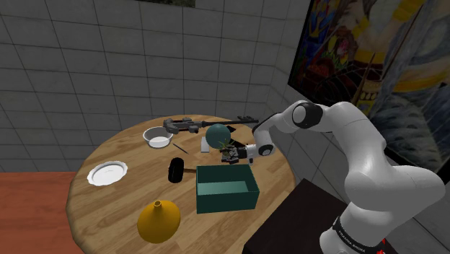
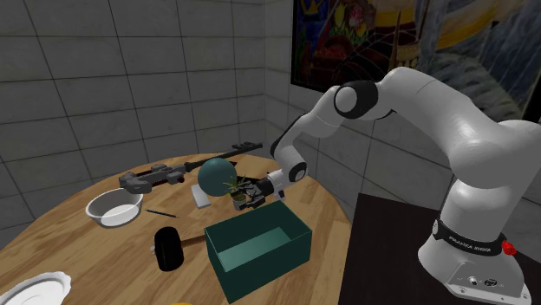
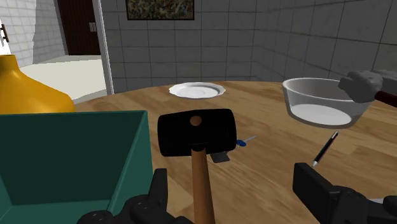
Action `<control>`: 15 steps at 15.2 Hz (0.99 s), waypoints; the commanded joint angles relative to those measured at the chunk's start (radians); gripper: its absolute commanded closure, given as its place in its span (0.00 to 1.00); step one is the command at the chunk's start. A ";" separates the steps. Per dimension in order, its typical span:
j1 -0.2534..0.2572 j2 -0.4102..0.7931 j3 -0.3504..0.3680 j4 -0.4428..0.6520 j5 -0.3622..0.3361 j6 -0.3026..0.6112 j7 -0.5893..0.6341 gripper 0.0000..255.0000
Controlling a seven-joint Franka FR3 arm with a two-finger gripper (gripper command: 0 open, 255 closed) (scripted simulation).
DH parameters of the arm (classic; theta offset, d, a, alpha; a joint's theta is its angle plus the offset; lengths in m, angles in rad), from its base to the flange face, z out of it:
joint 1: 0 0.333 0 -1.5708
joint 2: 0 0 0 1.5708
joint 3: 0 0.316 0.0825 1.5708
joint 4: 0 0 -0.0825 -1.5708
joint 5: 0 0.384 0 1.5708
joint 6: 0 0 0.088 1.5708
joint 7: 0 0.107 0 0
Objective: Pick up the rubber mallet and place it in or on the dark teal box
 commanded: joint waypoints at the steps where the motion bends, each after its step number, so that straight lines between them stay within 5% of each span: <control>1: 0.008 0.008 0.004 -0.004 -0.003 -0.002 0.002 0.00; 4: 0.008 0.008 0.003 -0.004 -0.002 -0.003 0.002 0.00; 5: 0.011 0.006 0.005 -0.004 -0.001 0.000 0.003 1.00; 14: 0.003 0.001 0.000 -0.006 -0.002 -0.002 -0.002 1.00; 15: 0.003 0.001 0.000 -0.006 -0.002 -0.002 -0.002 0.00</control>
